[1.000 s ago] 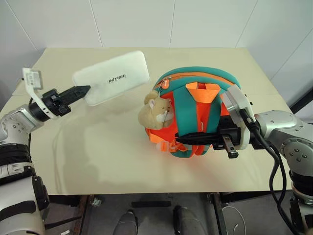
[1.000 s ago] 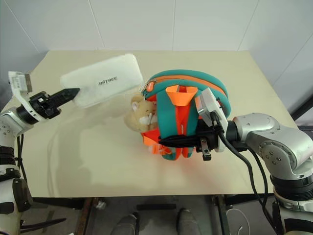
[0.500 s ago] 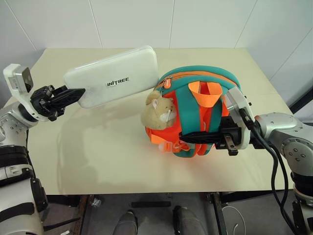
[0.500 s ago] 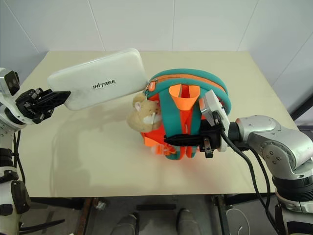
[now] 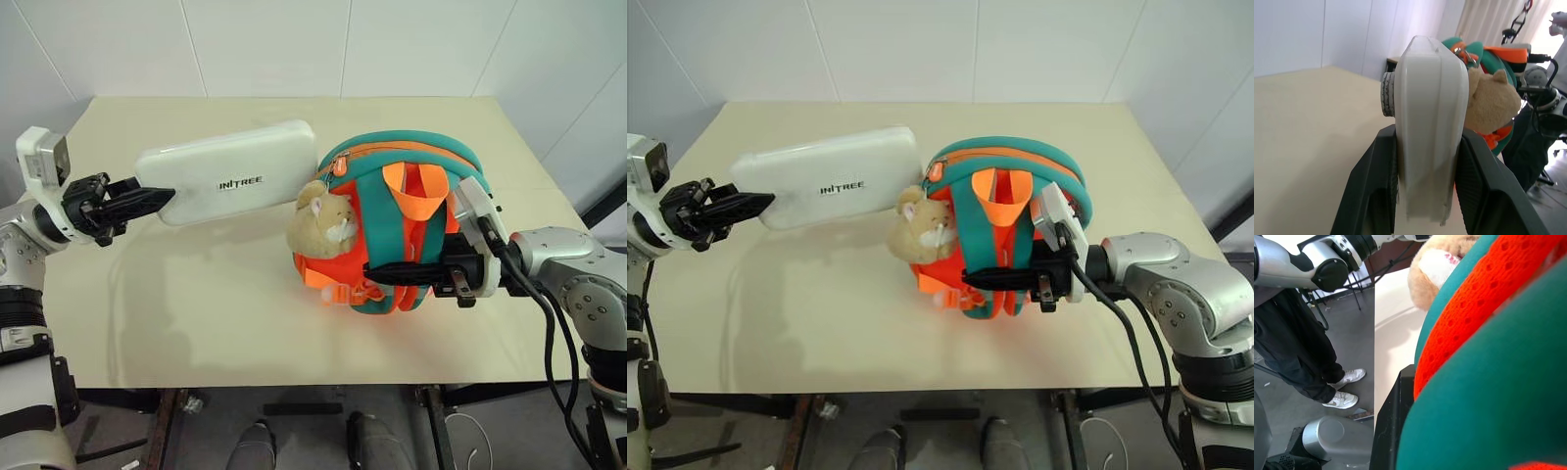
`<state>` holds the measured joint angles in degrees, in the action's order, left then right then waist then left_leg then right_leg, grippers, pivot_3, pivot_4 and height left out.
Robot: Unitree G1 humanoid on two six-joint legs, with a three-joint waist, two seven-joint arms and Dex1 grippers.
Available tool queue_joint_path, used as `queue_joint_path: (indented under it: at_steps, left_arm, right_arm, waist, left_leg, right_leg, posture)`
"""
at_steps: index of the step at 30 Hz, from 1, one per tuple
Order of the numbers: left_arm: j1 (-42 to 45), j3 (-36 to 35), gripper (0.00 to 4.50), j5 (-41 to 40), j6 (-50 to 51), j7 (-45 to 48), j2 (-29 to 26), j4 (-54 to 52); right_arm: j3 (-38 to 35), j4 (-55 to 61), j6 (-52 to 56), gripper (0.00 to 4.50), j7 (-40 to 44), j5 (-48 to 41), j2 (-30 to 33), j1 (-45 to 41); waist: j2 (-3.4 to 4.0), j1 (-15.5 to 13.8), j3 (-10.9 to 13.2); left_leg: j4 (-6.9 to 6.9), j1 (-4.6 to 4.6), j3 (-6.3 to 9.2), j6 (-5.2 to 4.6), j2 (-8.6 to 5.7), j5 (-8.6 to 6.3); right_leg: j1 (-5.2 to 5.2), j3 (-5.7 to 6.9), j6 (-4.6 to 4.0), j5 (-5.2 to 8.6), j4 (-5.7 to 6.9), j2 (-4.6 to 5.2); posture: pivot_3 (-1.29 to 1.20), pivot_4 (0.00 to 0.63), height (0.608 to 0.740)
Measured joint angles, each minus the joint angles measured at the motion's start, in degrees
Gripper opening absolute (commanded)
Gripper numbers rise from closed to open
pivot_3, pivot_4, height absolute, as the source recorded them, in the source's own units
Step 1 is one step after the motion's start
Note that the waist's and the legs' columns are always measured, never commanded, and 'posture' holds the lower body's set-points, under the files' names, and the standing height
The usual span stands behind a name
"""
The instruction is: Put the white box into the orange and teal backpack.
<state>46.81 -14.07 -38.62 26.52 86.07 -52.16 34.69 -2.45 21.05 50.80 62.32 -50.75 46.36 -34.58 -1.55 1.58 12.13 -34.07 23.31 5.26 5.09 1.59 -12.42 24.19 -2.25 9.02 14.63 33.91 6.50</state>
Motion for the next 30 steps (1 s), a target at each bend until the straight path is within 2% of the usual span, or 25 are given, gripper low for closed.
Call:
queue_joint_path:
  at_steps: [8,20,30]
  left_arm:
    - [2.9,5.7,1.25,-2.0,-3.9,0.0,-2.9,0.1]
    - [1.8,14.8,1.25,-5.2,-11.8,0.0,-8.1,-2.6]
    - [5.1,19.2,1.25,-2.8,-16.0,0.0,-6.7,-3.8]
  right_arm:
    - [0.8,-1.1,-1.1,0.00,1.2,1.9,0.0,0.0]
    - [2.0,-2.3,-2.2,0.00,2.7,3.7,-0.1,0.0]
    - [2.3,-3.3,-3.1,0.00,3.2,4.9,-0.4,-0.1]
  waist:
    - [0.00,0.0,0.0]
    - [0.00,-0.1,0.0]
    - [0.00,-0.1,0.0]
  left_leg:
    - [-0.01,0.01,0.00,-0.01,0.00,0.00]
    - [-0.03,0.00,0.00,-0.01,0.00,-0.01]
    - [-0.06,0.01,0.00,-0.02,0.01,-0.01]
  right_leg:
    - [0.00,0.00,0.00,0.00,0.00,0.00]
    - [0.00,-0.01,-0.02,0.01,0.03,0.00]
    - [0.00,-0.02,-0.02,0.02,0.07,-0.02]
  posture:
    - [0.00,0.150,0.740]
    - [0.00,0.150,0.740]
    - [0.00,0.150,0.740]
